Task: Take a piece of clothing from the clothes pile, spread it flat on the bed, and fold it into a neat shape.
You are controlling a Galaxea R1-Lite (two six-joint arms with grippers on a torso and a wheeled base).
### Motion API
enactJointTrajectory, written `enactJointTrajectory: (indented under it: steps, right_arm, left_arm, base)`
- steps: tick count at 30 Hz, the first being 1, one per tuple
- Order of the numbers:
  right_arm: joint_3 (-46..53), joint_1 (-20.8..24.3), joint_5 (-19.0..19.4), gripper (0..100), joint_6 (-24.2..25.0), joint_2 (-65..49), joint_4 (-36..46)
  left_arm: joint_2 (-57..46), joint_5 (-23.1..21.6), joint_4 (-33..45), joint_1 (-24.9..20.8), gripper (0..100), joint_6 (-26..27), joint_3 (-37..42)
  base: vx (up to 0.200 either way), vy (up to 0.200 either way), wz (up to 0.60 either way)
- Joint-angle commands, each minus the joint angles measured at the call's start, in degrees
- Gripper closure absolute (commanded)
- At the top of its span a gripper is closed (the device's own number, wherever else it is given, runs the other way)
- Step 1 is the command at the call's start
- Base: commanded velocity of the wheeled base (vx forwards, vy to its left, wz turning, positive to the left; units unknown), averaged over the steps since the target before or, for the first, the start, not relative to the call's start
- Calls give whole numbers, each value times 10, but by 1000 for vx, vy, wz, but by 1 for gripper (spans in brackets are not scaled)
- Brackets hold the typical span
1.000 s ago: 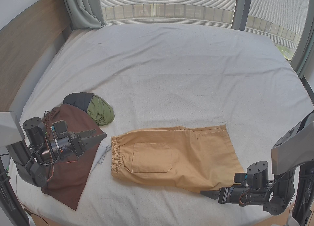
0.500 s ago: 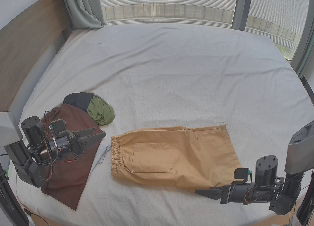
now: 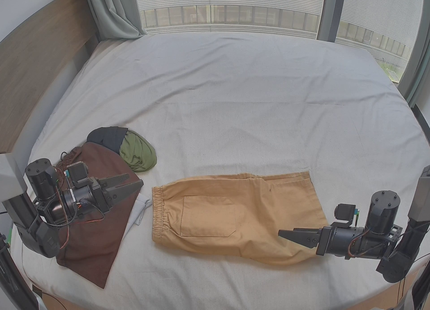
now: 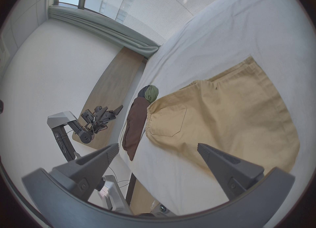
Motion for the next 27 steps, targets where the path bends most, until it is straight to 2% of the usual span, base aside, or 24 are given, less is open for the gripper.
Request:
enactJointTrajectory:
  steps: [1,6,27]
  right_arm:
    - [-5,-38,27,0,-17,-5,0]
    - [-19,-70,52,0,-40,-1,1]
    - [-21,-74,49,0,-43,2,1]
  left_arm:
    - [-7,0,0,0,0,1,0]
    - [-2,-1,0,1,0,1,2]
    - [17,-1,0,-5,0,2,24]
  base:
    - [0,0,0]
    - [0,0,0]
    - [0,0,0]
